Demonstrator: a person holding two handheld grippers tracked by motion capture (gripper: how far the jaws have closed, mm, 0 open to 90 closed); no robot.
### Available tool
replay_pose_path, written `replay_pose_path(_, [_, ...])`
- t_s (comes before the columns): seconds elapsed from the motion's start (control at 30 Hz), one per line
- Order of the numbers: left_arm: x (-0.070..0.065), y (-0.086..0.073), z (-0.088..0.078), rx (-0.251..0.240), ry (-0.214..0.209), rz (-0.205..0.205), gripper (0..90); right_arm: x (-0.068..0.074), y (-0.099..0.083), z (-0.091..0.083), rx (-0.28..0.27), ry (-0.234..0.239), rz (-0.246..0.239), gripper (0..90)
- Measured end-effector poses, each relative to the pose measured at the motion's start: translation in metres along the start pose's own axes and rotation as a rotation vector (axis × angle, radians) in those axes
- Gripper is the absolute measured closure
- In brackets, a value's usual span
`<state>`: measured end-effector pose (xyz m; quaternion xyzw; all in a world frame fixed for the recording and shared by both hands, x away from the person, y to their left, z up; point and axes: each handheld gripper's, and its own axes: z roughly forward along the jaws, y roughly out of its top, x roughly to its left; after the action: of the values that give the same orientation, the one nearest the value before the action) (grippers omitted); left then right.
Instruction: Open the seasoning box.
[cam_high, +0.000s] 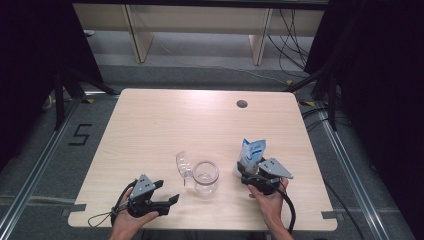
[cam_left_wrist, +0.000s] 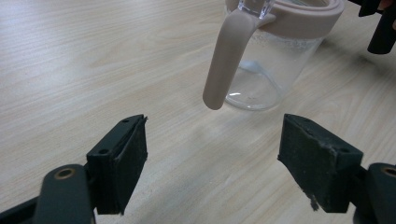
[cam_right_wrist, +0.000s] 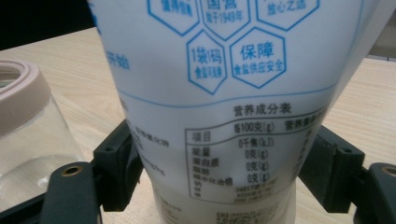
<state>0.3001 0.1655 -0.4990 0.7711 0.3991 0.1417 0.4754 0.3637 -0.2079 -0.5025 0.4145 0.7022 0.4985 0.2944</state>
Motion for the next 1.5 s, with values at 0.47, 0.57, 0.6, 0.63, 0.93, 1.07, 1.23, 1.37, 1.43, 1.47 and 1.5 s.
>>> replay_pose_path(0.47, [-0.001,0.0,0.001,0.001,0.0,-0.003,22.9,-0.024,-0.001,-0.016,-0.005,0.155,0.015,15.4])
replay_pose_path(0.57, [-0.001,-0.001,0.002,-0.001,0.002,-0.009,22.8,-0.033,-0.003,-0.02,0.015,0.202,-0.022,15.3])
replay_pose_path(0.6, [-0.001,-0.001,0.002,0.004,0.003,-0.008,22.9,-0.036,-0.004,-0.022,0.018,0.212,-0.027,15.3])
replay_pose_path(0.63, [-0.001,-0.001,0.002,0.004,0.0,-0.009,22.9,-0.039,-0.004,-0.022,0.008,0.214,-0.024,15.3])
replay_pose_path(0.93, [0.0,-0.001,0.002,0.014,0.008,0.01,22.9,-0.054,-0.004,-0.02,0.003,0.338,-0.075,15.5])
replay_pose_path(1.07, [0.0,-0.001,0.002,0.013,0.007,0.009,22.9,-0.054,-0.005,-0.015,0.001,0.344,-0.091,15.5])
replay_pose_path(1.23, [0.0,-0.001,0.002,0.014,0.006,0.01,22.9,-0.055,-0.005,-0.007,-0.015,0.347,-0.134,15.5])
replay_pose_path(1.37, [-0.001,-0.001,0.002,0.013,0.006,-0.001,22.9,-0.055,-0.004,-0.004,-0.011,0.371,-0.124,15.5])
replay_pose_path(1.43, [-0.001,-0.001,0.002,0.013,0.006,0.001,22.9,-0.055,-0.003,-0.002,-0.007,0.393,-0.12,15.5])
replay_pose_path(1.47, [0.0,-0.001,0.002,0.014,0.006,0.012,22.9,-0.053,-0.003,-0.003,0.018,0.395,-0.089,15.5])
replay_pose_path(1.5, [0.0,-0.001,0.002,0.015,0.008,0.012,22.9,-0.055,-0.002,0.0,-0.017,0.402,-0.118,15.6])
